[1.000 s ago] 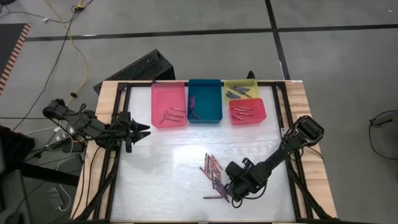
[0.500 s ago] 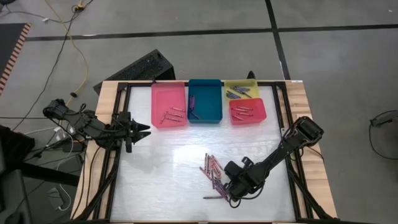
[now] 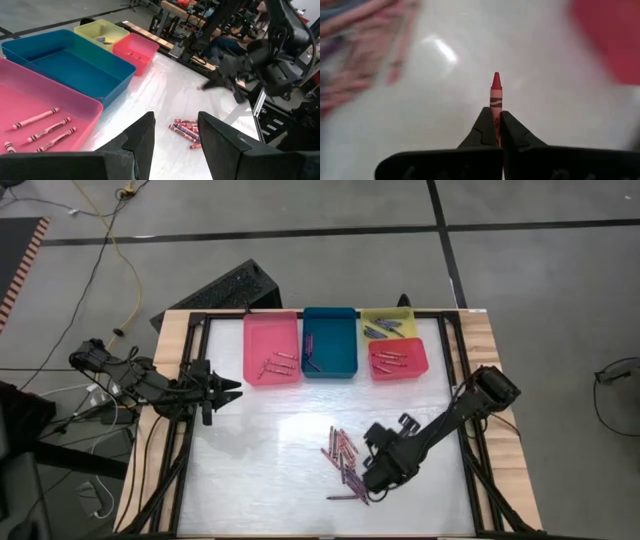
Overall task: Sort crayons
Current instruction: Put the red crayon into the red bin, then put the pink crayon into the pink bin
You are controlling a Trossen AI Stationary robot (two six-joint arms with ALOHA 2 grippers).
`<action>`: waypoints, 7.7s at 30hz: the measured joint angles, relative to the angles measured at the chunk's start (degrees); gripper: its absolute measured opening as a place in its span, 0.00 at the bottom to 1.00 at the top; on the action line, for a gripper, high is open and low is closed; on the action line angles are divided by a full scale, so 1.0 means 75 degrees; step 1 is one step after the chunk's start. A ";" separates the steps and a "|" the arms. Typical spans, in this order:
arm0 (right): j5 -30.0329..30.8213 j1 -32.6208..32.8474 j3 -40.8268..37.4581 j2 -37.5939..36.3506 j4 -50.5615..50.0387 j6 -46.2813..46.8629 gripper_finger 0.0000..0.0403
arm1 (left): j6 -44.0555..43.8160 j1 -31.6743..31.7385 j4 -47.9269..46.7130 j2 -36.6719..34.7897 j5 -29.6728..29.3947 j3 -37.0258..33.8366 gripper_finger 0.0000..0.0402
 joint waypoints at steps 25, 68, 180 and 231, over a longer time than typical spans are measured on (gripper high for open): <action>0.1842 -0.4159 0.0164 -0.2030 -0.2016 -0.2217 0.00 | 0.0013 -0.0003 -0.0263 -0.0003 0.0003 0.0003 0.35; -0.0175 -0.7817 -0.2938 -0.2506 0.3171 -0.7075 0.01 | -0.0286 -0.0003 -0.0478 0.0000 0.0003 0.0006 0.35; -0.1562 -0.0880 -0.2934 -0.0415 1.1420 -0.4748 0.25 | -0.0346 -0.0002 -0.0493 0.0000 -0.0402 0.0006 0.35; -0.0134 -0.0604 -0.2923 -0.0978 0.6885 -0.2659 0.25 | -0.0347 -0.0003 -0.0493 0.0350 -0.0402 0.0006 0.35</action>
